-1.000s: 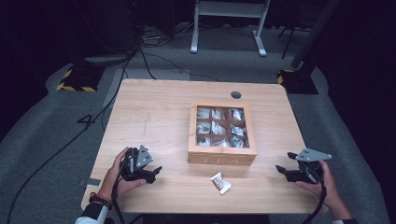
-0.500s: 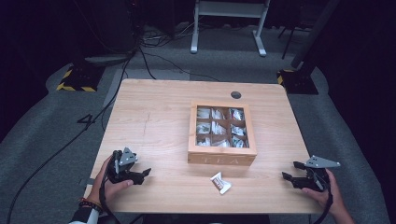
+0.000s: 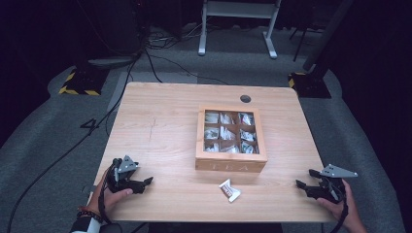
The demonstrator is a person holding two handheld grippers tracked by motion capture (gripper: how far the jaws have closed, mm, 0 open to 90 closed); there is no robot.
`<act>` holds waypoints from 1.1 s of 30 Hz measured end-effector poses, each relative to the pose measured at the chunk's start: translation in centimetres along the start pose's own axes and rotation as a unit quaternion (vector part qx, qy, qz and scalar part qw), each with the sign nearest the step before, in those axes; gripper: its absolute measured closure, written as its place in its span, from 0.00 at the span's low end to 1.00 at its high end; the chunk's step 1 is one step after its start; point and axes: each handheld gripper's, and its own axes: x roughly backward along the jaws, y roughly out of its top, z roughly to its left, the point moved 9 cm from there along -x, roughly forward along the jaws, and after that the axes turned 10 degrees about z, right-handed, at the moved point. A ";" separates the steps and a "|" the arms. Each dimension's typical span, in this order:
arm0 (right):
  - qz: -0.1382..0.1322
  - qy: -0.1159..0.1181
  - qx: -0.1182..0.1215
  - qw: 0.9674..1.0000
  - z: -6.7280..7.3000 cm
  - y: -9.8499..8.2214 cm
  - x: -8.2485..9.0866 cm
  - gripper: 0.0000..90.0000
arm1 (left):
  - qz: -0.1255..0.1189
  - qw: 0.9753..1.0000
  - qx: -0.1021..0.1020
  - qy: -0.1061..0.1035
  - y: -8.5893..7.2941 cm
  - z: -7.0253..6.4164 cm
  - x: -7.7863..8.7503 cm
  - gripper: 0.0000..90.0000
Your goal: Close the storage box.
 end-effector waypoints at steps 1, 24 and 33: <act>0.000 0.000 0.000 1.000 0.0 0.0 0.0 0.27 | 0.000 1.000 0.001 0.000 0.0 0.0 0.0 0.19; 0.000 -0.003 -0.002 1.000 0.0 0.0 0.0 0.26 | 0.000 1.000 0.007 0.004 -0.1 -0.1 0.0 0.20; 0.000 -0.003 -0.002 1.000 0.0 0.0 0.0 0.26 | 0.000 1.000 0.007 0.003 -0.1 -0.1 0.0 0.20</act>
